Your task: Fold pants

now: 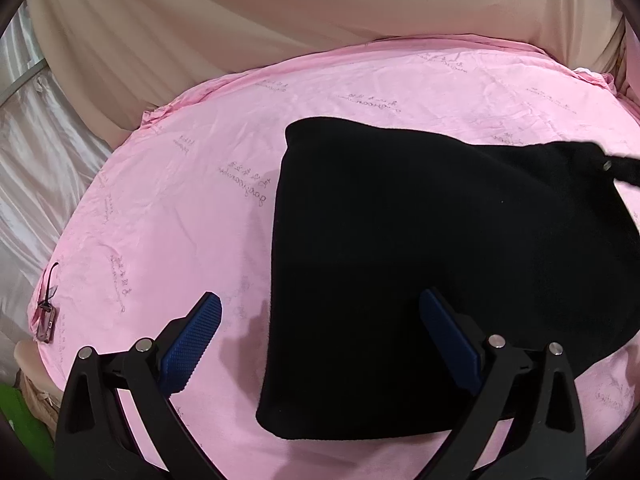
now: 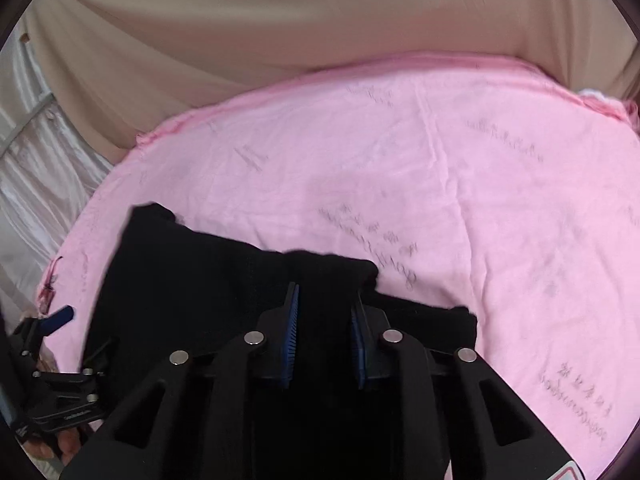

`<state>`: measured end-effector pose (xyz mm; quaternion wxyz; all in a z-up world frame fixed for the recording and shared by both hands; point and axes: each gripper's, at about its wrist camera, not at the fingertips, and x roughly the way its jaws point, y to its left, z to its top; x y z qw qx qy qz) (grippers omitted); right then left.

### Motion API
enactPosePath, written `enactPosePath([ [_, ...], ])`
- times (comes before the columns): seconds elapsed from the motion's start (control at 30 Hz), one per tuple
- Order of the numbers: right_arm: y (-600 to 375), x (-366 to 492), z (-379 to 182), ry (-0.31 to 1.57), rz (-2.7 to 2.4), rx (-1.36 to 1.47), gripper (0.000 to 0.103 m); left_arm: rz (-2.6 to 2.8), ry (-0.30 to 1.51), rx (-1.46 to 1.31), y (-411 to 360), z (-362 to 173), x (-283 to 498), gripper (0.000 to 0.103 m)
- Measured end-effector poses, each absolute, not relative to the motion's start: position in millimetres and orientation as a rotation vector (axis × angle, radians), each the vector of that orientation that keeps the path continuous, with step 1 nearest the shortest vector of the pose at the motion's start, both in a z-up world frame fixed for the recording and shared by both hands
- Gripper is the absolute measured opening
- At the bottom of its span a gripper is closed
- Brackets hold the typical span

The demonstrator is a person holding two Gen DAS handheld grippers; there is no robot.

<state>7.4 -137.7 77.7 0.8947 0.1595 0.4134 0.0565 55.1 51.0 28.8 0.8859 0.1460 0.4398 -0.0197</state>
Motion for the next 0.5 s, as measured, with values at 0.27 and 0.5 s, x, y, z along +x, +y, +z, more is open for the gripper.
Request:
enactPosePath([
  [0.27, -138.0, -31.8, 97.6, 0.782, 0.025, 0.250, 0.005, -0.071, 0.923, 0.290, 48.3, 28.2, 53.6, 0.097],
  [0.5, -157.8, -40.4, 57.6, 0.887, 0.028, 0.433, 0.029, -0.070, 0.935, 0.284, 50.1, 25.1, 55.9, 0.097],
])
